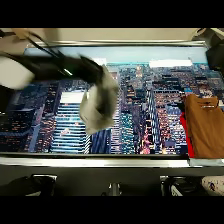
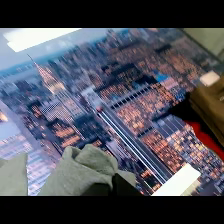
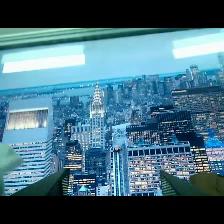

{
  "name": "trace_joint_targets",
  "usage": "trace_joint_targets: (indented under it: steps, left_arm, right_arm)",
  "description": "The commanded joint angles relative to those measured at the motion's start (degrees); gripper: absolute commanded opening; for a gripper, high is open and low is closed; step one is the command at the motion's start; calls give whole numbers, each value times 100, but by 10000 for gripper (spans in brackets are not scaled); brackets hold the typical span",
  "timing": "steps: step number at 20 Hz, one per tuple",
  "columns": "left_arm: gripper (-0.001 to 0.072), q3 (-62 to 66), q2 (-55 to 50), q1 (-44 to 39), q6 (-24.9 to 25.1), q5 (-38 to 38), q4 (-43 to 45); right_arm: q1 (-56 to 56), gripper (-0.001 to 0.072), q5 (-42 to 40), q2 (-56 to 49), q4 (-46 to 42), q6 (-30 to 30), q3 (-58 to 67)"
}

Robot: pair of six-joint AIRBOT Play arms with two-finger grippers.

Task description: Fold the shirts.

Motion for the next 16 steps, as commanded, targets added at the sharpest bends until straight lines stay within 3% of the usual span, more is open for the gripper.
trace_joint_targets:
  steps: [1,2,3,4,7,10,11,16]
  left_arm:
    - [33,-1342,-525,-1067,-1108,1073,-90]
    - [229,-1443,-855,-1200,-1154,1062,-306]
    - [627,-1368,-1108,-1215,-1154,745,-485]
    - [720,-1224,-1248,-1113,-1123,289,-483]
    - [720,-804,-1126,-249,-802,-994,468]
    - [720,-850,-966,1043,-815,-1777,1233]
    - [720,-1029,-970,1438,-872,-1838,1123]
    - [720,-2719,-1043,2487,-962,-929,-282]
  right_arm:
    - [4,604,420,422,-98,254,-9]
    - [4,604,597,356,-96,251,-9]
    - [4,604,804,256,-96,251,-9]
    - [4,604,1110,96,-94,251,-9]
    - [4,622,1888,-595,-11,50,-103]
    - [4,649,1834,-1322,114,-269,-758]
    - [4,683,1700,-1545,195,-280,-1049]
    - [4,682,1049,-2577,1403,-719,-2092]
